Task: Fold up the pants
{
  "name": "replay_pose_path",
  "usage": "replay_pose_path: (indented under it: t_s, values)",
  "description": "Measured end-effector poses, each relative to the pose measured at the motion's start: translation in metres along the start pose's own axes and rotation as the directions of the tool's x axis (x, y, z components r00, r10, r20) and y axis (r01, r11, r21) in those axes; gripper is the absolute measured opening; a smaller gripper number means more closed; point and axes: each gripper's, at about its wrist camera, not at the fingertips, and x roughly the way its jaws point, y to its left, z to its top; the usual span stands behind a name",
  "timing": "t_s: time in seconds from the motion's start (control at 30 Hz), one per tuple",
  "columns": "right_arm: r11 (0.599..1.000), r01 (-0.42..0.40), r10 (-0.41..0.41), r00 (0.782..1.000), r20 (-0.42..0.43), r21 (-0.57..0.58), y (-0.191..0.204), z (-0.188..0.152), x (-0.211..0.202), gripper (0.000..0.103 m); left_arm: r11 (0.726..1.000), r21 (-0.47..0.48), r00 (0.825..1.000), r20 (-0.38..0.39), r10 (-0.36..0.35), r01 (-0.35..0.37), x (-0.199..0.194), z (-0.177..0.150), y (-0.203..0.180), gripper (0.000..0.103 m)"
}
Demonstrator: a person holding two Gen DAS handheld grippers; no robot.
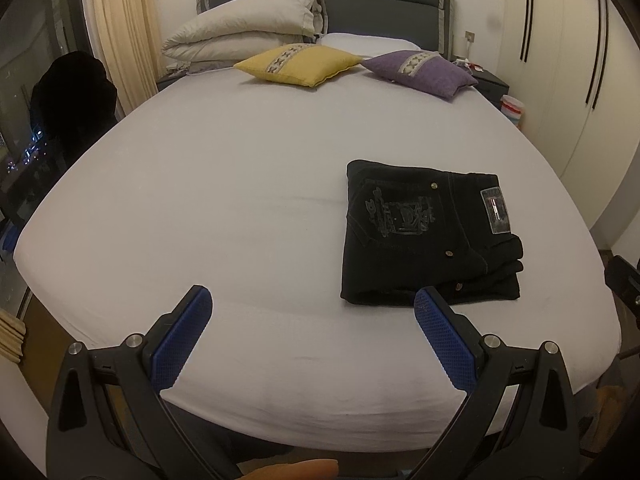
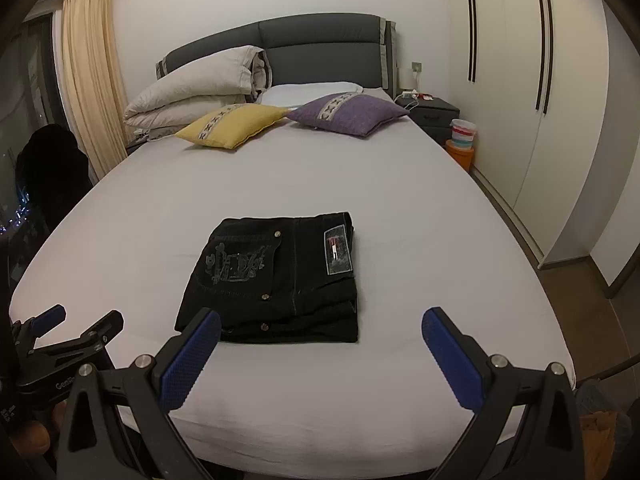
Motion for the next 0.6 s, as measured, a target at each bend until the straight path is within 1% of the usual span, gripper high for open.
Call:
replay_pose_path:
  t_s: [0.6]
  values:
    - [1.0, -0.004, 0.003, 0.999, -0.041, -0.011, 0.0073, -0.0072, 0.0072, 0.103, 1.0, -0.004, 1.0, -0.021, -0.003, 0.003, 0.0058, -0.0054, -0.0009, 0.103]
